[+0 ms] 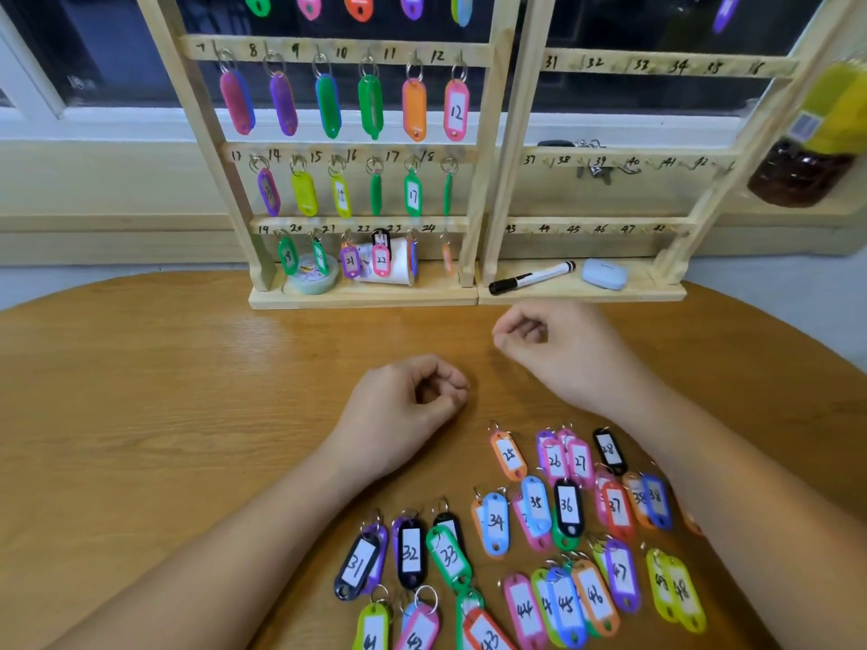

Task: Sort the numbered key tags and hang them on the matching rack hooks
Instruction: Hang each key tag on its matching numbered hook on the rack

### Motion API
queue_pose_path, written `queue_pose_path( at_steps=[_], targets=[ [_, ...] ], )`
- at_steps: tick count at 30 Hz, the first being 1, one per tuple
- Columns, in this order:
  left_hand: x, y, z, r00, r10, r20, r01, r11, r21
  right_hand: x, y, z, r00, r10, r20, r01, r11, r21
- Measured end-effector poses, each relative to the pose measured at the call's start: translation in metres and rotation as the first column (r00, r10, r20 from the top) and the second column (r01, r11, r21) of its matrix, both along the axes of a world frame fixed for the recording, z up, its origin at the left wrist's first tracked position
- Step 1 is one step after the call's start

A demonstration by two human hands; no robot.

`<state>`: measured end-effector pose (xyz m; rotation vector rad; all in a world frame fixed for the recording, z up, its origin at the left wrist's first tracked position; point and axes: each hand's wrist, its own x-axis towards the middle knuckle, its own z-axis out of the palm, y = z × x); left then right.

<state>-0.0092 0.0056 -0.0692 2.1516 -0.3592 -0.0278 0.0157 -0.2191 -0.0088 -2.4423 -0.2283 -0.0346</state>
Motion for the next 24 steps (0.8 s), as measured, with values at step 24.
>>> queue_pose_path(
  at_steps=[24],
  targets=[
    [-0.004, -0.003, -0.011, 0.986, -0.130, 0.105, 0.115, 0.984, 0.133, -0.085, 0.005, -0.025, 0.999, -0.037, 0.004, 0.037, 0.958, -0.284]
  ],
)
